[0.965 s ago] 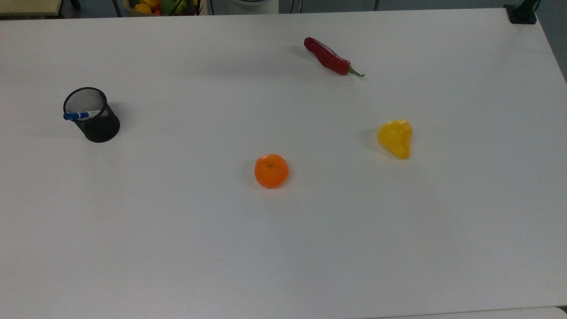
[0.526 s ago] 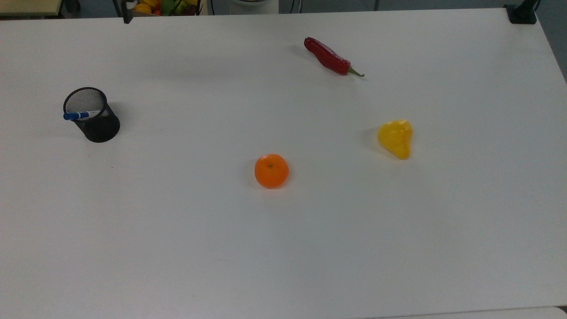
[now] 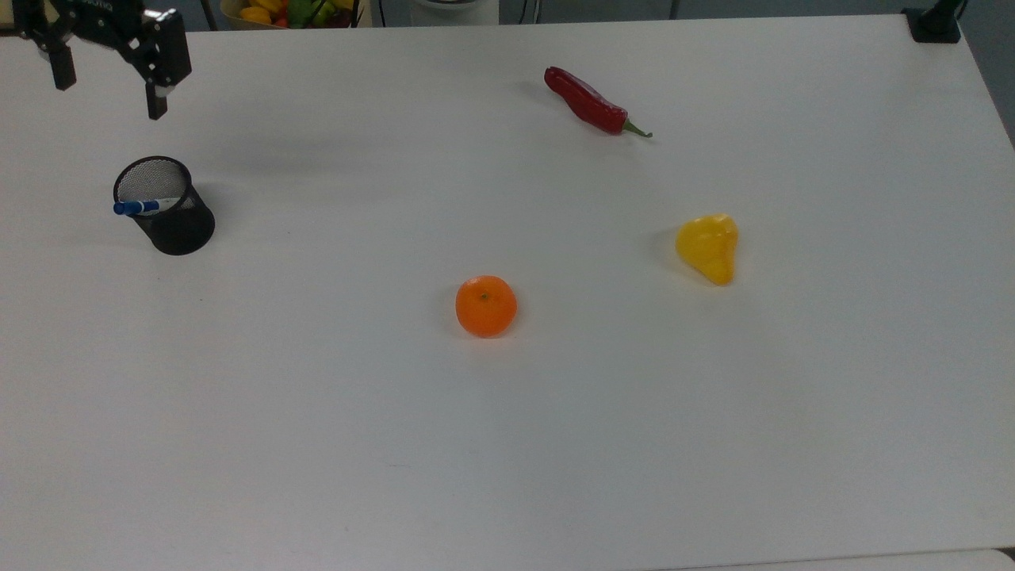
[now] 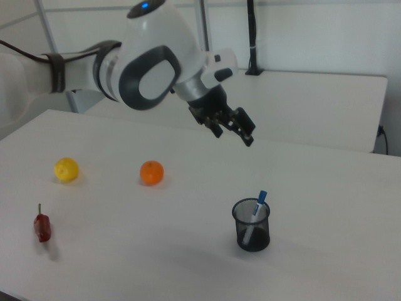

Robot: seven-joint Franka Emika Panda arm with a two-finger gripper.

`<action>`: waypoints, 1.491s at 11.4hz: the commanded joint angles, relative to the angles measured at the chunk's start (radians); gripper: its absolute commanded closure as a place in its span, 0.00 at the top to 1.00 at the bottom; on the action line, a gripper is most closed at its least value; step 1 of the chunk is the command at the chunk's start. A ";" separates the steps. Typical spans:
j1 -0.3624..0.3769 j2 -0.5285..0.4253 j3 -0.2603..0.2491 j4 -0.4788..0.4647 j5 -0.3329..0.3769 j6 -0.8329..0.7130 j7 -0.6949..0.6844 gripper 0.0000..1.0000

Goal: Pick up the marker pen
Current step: 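Move the open gripper over the black mesh cup and lower it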

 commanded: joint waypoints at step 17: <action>-0.037 0.237 -0.038 -0.101 -0.063 0.309 -0.017 0.53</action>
